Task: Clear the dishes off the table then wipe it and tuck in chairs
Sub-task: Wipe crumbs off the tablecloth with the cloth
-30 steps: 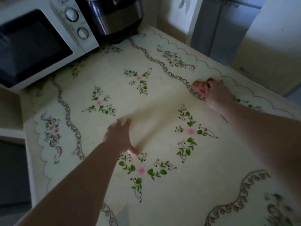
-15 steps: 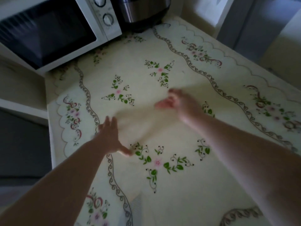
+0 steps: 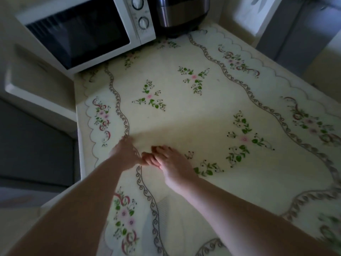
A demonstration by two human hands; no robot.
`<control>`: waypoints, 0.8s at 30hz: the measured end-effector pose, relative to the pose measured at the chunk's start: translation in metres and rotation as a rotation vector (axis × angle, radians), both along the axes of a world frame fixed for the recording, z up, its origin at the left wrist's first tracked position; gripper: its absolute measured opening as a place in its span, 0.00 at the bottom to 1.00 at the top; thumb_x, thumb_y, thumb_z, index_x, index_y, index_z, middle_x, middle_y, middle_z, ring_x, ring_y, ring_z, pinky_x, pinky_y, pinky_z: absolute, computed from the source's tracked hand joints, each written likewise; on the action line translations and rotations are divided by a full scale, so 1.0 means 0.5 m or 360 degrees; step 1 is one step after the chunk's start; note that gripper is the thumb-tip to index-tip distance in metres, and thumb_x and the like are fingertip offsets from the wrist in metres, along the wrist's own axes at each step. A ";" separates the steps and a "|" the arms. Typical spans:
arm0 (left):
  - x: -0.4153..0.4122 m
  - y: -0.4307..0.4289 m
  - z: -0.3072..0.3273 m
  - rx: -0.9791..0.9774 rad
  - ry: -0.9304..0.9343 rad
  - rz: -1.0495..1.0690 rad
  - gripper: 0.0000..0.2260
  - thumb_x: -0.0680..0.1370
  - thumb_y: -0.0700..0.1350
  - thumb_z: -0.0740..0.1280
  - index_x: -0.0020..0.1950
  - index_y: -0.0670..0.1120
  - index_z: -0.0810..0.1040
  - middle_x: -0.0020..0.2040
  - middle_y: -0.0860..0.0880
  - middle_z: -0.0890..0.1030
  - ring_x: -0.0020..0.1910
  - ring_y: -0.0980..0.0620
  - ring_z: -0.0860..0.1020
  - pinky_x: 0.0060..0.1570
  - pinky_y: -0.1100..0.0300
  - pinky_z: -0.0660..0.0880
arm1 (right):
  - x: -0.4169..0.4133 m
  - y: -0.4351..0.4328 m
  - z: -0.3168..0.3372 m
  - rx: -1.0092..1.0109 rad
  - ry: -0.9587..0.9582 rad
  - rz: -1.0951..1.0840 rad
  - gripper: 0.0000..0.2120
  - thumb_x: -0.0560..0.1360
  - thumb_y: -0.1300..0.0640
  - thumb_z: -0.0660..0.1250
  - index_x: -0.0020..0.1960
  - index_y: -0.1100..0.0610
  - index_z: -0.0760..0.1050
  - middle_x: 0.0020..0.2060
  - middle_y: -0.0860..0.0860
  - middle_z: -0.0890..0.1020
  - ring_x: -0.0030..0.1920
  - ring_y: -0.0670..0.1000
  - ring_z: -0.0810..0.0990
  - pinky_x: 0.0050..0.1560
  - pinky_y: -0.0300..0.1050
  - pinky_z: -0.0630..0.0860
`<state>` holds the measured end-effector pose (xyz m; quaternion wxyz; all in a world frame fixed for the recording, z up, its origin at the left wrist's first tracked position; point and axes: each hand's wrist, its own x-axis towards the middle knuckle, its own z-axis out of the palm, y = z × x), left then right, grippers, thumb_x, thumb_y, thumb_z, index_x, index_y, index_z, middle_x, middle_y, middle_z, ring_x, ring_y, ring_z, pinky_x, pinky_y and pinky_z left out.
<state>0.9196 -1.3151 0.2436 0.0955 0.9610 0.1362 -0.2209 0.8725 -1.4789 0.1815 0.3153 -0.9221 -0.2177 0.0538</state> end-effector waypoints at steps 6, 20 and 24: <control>-0.101 0.025 0.039 -0.0001 -0.0080 -0.0198 0.28 0.76 0.43 0.69 0.74 0.52 0.66 0.72 0.45 0.71 0.65 0.46 0.74 0.59 0.59 0.71 | -0.142 -0.047 -0.002 0.0011 0.0028 -0.0017 0.25 0.79 0.65 0.58 0.75 0.53 0.61 0.76 0.48 0.59 0.76 0.46 0.56 0.77 0.44 0.52; -0.558 -0.151 -0.003 -0.0549 -0.0274 -0.1044 0.18 0.76 0.53 0.68 0.66 0.56 0.77 0.72 0.55 0.70 0.68 0.52 0.69 0.67 0.56 0.68 | -0.472 -0.201 0.123 -0.0242 0.0663 -0.0622 0.23 0.77 0.59 0.61 0.71 0.55 0.66 0.72 0.55 0.66 0.69 0.56 0.68 0.65 0.49 0.67; -0.635 -0.096 0.013 -0.0375 -0.0345 -0.1180 0.15 0.75 0.51 0.70 0.62 0.56 0.79 0.68 0.58 0.73 0.68 0.52 0.68 0.64 0.55 0.67 | -0.541 -0.168 0.103 -0.0751 0.0673 -0.0397 0.34 0.74 0.62 0.64 0.76 0.58 0.54 0.77 0.55 0.47 0.77 0.58 0.48 0.74 0.58 0.58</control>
